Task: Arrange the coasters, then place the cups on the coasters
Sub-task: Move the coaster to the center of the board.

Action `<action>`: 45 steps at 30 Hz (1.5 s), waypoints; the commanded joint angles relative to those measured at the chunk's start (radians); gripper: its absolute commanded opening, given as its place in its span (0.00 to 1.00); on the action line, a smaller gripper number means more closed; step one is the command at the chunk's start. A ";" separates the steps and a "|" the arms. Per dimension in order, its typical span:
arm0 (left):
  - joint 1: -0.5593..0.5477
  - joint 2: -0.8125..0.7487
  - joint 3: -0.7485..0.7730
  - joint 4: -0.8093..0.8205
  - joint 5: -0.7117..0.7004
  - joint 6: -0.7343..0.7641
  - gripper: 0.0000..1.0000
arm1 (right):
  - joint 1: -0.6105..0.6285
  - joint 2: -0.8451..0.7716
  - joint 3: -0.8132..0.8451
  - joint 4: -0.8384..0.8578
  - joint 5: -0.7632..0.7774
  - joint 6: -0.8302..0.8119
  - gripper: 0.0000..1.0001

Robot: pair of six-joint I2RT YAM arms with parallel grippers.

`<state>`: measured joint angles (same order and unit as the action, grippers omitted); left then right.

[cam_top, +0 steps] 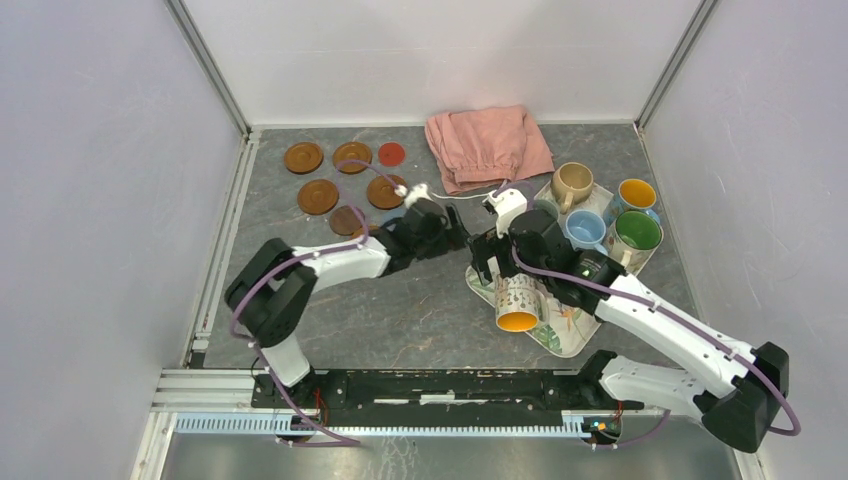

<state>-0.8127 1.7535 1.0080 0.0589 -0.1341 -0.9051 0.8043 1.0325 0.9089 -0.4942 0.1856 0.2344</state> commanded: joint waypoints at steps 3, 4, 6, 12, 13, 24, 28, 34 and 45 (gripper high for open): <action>0.181 -0.165 -0.042 -0.131 -0.122 0.135 1.00 | 0.003 0.053 0.025 0.121 -0.012 -0.048 0.98; 0.206 -0.174 -0.045 -0.141 -0.122 0.136 1.00 | 0.003 0.062 0.025 0.128 -0.016 -0.053 0.98; 0.254 -0.184 -0.060 -0.143 -0.119 0.131 1.00 | 0.003 0.080 0.027 0.139 -0.022 -0.063 0.98; 0.339 -0.157 -0.092 -0.133 -0.070 0.094 1.00 | 0.004 0.104 0.034 0.161 -0.026 -0.092 0.98; 0.350 -0.151 -0.103 -0.125 -0.061 0.082 1.00 | 0.004 0.106 0.035 0.161 -0.023 -0.097 0.98; 0.379 -0.152 -0.216 -0.075 -0.027 0.055 1.00 | 0.002 0.098 0.012 0.173 -0.023 -0.115 0.98; 0.354 -0.198 -0.268 -0.091 -0.037 0.038 1.00 | 0.002 0.092 0.001 0.180 -0.025 -0.117 0.98; 0.268 -0.308 -0.333 -0.146 -0.094 -0.026 1.00 | 0.001 0.098 0.002 0.187 -0.024 -0.117 0.98; 0.202 -0.414 -0.355 -0.215 -0.094 -0.032 1.00 | 0.002 0.109 0.002 0.198 -0.022 -0.115 0.98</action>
<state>-0.6079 1.3800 0.6327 -0.1265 -0.2081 -0.9234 0.8043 1.1408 0.9081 -0.3454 0.1623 0.1291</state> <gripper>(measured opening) 0.994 0.982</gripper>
